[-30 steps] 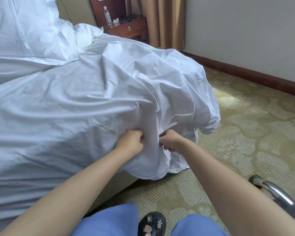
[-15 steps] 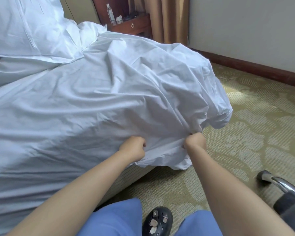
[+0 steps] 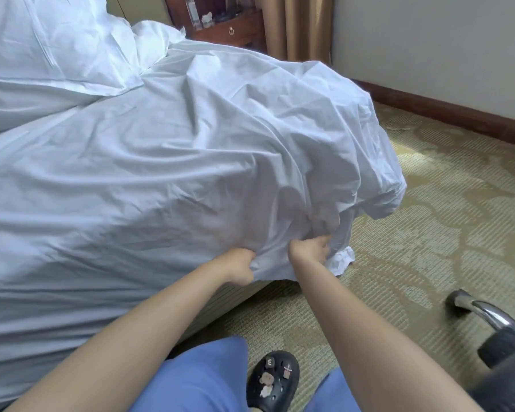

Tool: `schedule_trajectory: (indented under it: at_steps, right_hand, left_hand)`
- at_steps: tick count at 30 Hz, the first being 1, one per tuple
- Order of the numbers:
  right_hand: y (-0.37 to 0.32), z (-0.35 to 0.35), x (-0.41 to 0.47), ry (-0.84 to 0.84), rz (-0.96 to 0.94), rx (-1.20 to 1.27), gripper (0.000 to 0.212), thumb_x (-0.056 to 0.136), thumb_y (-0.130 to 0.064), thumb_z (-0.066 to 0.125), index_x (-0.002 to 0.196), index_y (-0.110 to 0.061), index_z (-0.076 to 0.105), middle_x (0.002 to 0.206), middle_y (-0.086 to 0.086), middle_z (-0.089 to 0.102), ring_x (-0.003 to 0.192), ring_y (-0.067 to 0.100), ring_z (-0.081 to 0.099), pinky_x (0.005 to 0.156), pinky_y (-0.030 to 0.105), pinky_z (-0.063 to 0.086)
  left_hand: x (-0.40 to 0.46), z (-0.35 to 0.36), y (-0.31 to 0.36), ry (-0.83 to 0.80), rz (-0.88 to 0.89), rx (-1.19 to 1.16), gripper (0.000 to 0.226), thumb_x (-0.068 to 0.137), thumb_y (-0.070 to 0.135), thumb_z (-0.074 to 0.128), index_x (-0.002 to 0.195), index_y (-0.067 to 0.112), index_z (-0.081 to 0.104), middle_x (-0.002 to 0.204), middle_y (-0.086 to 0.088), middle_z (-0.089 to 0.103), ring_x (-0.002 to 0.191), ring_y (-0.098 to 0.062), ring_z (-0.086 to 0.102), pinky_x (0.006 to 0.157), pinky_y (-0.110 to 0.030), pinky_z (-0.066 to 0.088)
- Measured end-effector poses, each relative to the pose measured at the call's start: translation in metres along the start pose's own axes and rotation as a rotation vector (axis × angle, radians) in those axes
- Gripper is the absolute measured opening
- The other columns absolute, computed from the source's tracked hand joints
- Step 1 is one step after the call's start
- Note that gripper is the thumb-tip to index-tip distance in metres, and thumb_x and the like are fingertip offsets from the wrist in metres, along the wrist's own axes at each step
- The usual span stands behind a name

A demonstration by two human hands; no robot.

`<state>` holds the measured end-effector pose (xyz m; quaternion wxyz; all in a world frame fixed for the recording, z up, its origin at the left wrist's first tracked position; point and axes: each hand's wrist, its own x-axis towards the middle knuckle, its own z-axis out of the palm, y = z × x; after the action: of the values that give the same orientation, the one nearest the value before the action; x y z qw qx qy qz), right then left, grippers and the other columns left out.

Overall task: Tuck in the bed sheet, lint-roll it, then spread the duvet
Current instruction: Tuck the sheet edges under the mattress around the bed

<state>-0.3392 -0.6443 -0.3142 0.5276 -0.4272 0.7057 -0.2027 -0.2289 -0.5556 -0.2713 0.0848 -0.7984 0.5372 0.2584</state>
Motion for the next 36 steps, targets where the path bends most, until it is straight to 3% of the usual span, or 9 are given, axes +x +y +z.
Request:
schedule_trajectory:
  at_steps: [4,6,8,14,17,21,29,32,36]
  right_hand:
    - [0.012,0.02,-0.002,-0.272,0.31,0.228,0.085,0.082,-0.031,0.072,0.146,-0.01,0.021,0.145,0.017,0.036,0.124,0.034,0.046,0.098,0.042,0.045]
    - [0.02,0.03,-0.013,-0.494,0.348,0.248,0.037,0.087,-0.031,0.067,0.11,-0.008,0.05,0.105,0.012,0.059,0.08,0.021,0.063,0.059,0.025,0.053]
    - [0.026,0.04,-0.021,-0.508,0.3,0.223,0.015,0.096,-0.016,0.052,0.082,-0.012,0.047,0.07,0.004,0.05,0.043,0.009,0.048,0.034,0.016,0.035]
    - [0.0,0.031,-0.009,-0.276,-0.077,0.02,0.031,0.1,-0.005,0.036,0.126,0.004,0.052,0.124,0.017,0.057,0.111,0.03,0.055,0.088,0.032,0.043]
    - [-0.008,0.023,-0.001,-0.172,-0.102,-0.016,0.028,0.096,-0.001,0.039,0.116,0.003,0.059,0.119,0.017,0.061,0.104,0.031,0.056,0.078,0.031,0.038]
    - [-0.016,0.032,0.002,-0.142,-0.085,-0.035,0.032,0.099,-0.008,0.04,0.125,0.002,0.055,0.13,0.018,0.056,0.12,0.032,0.051,0.093,0.031,0.039]
    - [0.033,0.064,-0.034,0.041,-0.461,0.081,0.027,0.093,-0.007,0.043,0.118,-0.001,0.052,0.12,0.014,0.055,0.114,0.03,0.051,0.088,0.031,0.038]
    - [0.061,0.059,-0.029,0.024,-0.738,-0.231,0.046,0.087,-0.004,0.048,0.133,0.0,0.045,0.132,0.014,0.047,0.123,0.029,0.043,0.102,0.037,0.038]
    - [0.071,0.034,-0.017,-0.002,-1.04,-0.574,0.043,0.075,-0.006,0.04,0.111,0.001,0.063,0.109,0.013,0.065,0.102,0.031,0.062,0.086,0.038,0.052]
  left_hand:
    - [-0.006,-0.009,-0.005,0.19,-0.139,-0.002,0.026,0.083,0.004,0.049,0.104,0.008,0.064,0.109,-0.01,0.064,0.104,-0.029,0.061,0.086,-0.034,0.051]
    - [-0.012,-0.013,-0.012,0.199,-0.204,0.075,0.024,0.087,0.006,0.052,0.109,0.006,0.063,0.113,-0.012,0.063,0.106,-0.029,0.06,0.087,-0.034,0.049]
    - [-0.018,-0.011,-0.021,0.135,-0.252,0.136,0.023,0.089,0.012,0.058,0.111,0.007,0.062,0.115,-0.011,0.062,0.108,-0.028,0.059,0.088,-0.033,0.048]
    - [-0.02,0.002,-0.021,0.031,-0.227,0.117,0.017,0.087,0.006,0.05,0.1,0.007,0.061,0.101,-0.011,0.062,0.101,-0.028,0.06,0.076,-0.03,0.045]
    - [-0.02,0.004,-0.015,0.003,-0.169,0.094,0.013,0.08,-0.001,0.046,0.086,0.009,0.053,0.081,-0.005,0.051,0.098,-0.03,0.06,0.069,-0.031,0.043]
    - [-0.02,0.011,-0.018,-0.069,-0.154,0.016,0.046,0.084,0.0,0.044,0.129,0.006,0.051,0.122,-0.011,0.056,0.111,-0.028,0.055,0.09,-0.035,0.051]
    - [-0.031,0.02,-0.015,-0.123,-0.1,0.045,0.079,0.084,0.01,0.049,0.151,-0.001,0.008,0.153,-0.016,0.026,0.139,-0.027,0.03,0.111,-0.029,0.032]
    - [-0.024,0.015,-0.013,-0.124,-0.135,0.029,0.069,0.083,0.011,0.051,0.145,-0.001,0.025,0.137,-0.017,0.046,0.123,-0.029,0.048,0.095,-0.028,0.044]
    - [-0.015,0.006,-0.012,-0.194,-0.16,0.018,0.05,0.082,0.01,0.054,0.13,0.003,0.044,0.117,-0.012,0.054,0.106,-0.026,0.057,0.079,-0.027,0.051]
